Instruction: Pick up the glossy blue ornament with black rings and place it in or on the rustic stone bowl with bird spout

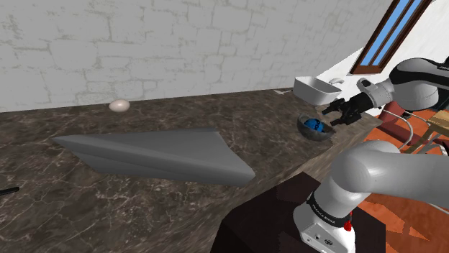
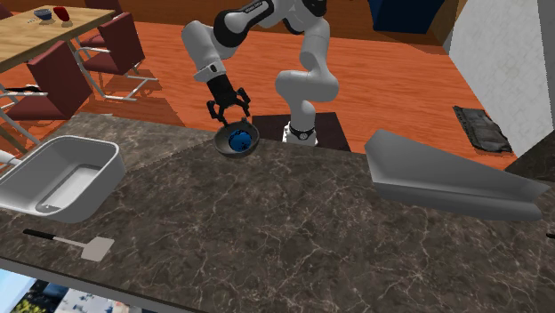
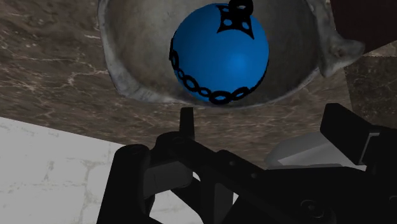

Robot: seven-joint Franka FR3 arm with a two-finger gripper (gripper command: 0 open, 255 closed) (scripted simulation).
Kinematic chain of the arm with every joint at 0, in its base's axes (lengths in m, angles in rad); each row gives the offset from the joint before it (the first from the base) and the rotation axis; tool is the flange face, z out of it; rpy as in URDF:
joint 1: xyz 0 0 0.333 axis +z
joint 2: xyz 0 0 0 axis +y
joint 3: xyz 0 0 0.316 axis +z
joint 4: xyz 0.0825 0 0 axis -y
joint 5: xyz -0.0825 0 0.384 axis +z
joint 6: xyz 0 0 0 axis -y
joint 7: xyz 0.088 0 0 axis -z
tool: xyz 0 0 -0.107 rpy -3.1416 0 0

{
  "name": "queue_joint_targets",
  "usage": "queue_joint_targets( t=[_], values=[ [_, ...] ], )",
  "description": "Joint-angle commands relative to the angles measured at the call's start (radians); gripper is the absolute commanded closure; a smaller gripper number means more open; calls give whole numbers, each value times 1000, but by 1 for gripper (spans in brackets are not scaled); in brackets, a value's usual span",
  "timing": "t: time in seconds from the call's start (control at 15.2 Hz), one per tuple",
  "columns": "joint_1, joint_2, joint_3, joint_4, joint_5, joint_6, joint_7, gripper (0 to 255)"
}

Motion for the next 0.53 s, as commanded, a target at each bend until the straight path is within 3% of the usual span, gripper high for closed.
queue_joint_targets(
  t=[0.0, 0.26, 0.46],
  values=[
    [0, 0, 0, 0, 0, 0, 0, 0],
    [3, -1, 14, 128, 13, -126, -4, 0],
    [3, -1, 14, 128, 13, -126, -4, 0]
  ],
)
